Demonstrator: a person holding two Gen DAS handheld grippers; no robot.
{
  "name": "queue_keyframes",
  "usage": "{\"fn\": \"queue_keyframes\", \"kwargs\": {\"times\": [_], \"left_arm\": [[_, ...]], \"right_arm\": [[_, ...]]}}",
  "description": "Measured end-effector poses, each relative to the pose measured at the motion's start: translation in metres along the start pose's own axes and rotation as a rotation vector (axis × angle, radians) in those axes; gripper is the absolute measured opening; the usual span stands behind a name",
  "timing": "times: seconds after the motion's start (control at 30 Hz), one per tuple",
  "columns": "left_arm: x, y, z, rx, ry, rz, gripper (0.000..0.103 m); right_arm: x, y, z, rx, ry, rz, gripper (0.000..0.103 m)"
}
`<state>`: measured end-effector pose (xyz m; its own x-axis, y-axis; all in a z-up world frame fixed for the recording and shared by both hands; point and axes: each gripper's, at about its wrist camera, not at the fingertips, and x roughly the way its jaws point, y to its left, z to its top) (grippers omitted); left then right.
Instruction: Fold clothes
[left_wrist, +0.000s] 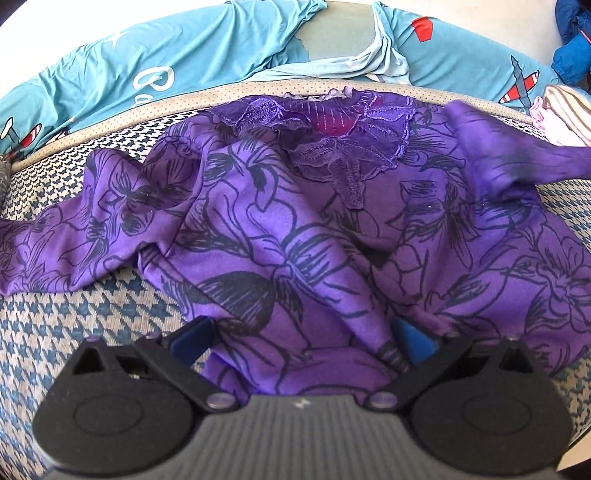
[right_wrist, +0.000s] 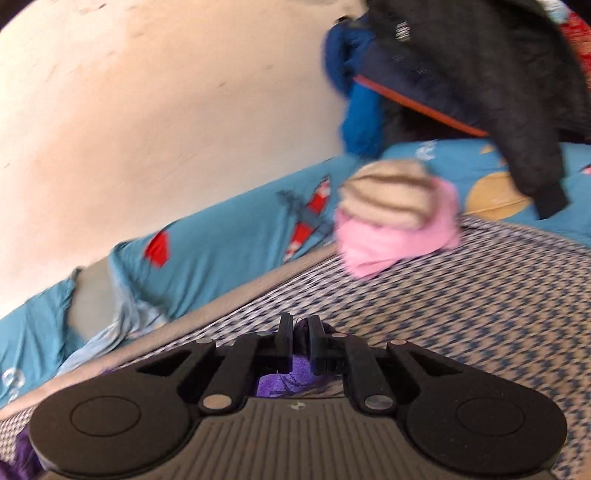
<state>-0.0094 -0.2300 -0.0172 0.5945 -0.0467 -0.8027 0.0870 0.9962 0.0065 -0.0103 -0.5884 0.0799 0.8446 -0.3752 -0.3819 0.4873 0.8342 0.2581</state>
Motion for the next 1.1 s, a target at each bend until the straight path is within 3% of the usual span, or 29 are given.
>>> {"fn": "queue_keyframes", "kwargs": {"times": [0.2, 0.27, 0.33, 0.5, 0.63, 0.73, 0.9, 1.03, 1.1], "left_arm": [[0.0, 0.001, -0.002, -0.009, -0.005, -0.001, 0.103], [0.0, 0.001, -0.002, -0.012, -0.003, -0.002, 0.103], [0.0, 0.001, -0.003, -0.013, -0.003, -0.002, 0.103], [0.0, 0.004, -0.004, -0.022, 0.001, -0.008, 0.103], [0.001, 0.008, -0.005, -0.044, 0.016, -0.023, 0.103], [0.002, 0.012, -0.003, -0.062, 0.033, -0.039, 0.103], [0.003, 0.011, -0.004, -0.062, 0.029, -0.033, 0.103], [0.003, 0.012, -0.005, -0.065, 0.023, -0.034, 0.103], [0.002, 0.012, -0.005, -0.067, 0.022, -0.034, 0.103]], "right_arm": [[-0.008, -0.04, 0.014, 0.037, -0.082, -0.227, 0.009], [-0.008, -0.051, 0.015, 0.064, -0.078, -0.265, 0.01], [-0.009, -0.055, 0.015, 0.083, -0.07, -0.259, 0.011], [-0.011, -0.042, 0.013, 0.052, -0.083, -0.18, 0.038], [0.001, -0.031, 0.004, 0.013, 0.022, -0.083, 0.045], [0.011, -0.044, 0.001, 0.023, 0.084, -0.105, 0.051], [0.016, -0.092, -0.005, 0.156, 0.132, -0.156, 0.06], [0.019, -0.112, -0.011, 0.144, 0.168, -0.191, 0.061], [0.022, -0.117, -0.016, 0.121, 0.196, -0.202, 0.069]]}}
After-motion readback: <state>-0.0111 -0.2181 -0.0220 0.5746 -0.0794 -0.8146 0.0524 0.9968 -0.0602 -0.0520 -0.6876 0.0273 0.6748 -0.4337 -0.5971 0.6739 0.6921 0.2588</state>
